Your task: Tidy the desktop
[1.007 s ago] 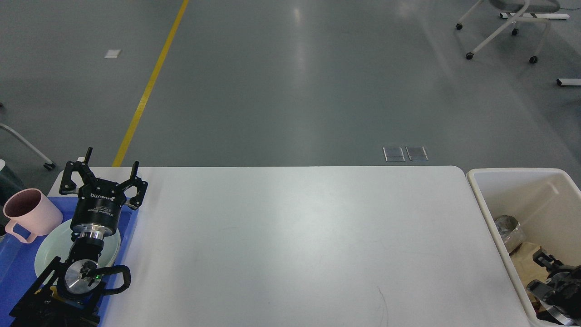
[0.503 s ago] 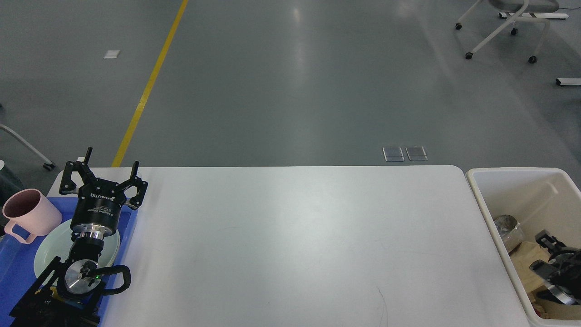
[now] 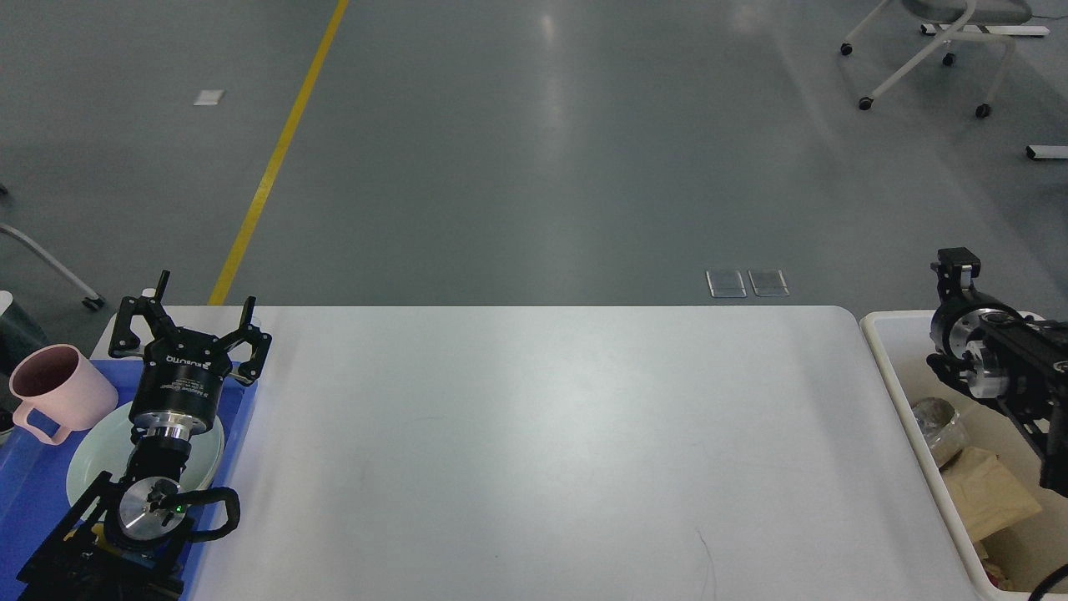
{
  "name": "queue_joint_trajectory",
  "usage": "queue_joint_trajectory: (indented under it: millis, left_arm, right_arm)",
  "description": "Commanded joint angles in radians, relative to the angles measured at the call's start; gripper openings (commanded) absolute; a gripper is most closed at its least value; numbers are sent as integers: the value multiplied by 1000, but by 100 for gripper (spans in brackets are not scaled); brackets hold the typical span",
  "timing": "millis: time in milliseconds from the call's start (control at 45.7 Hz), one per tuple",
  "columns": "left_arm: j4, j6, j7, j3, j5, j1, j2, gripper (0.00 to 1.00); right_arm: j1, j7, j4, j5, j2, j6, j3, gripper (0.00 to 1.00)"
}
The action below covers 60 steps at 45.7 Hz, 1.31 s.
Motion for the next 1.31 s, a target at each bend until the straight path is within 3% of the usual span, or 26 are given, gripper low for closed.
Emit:
queue_joint_trajectory:
  millis: [0,153,219,372,481,1291]
  left_arm:
    - [0,0,0,0,0,0,0,97]
    - [0,0,0,0,0,0,0,97]
    - [0,0,0,0,0,0,0,97]
    - [0,0,0,0,0,0,0,97]
    - [0,0,0,-1,0,0,0,96]
    - [0,0,0,0,0,0,0,96]
  right_arm:
    - [-142,72,119,-7,93,22,281,100]
    - [-268,315,171,-9,225,168,504,100]
    - [-307,398,170,-3,265,258,536,100]
    - [-371,478,156,60,307,473,583,100]
    - [-400,535,141,123,321,503,585,100]
    - [-437,543,154,148,385,498,565,100]
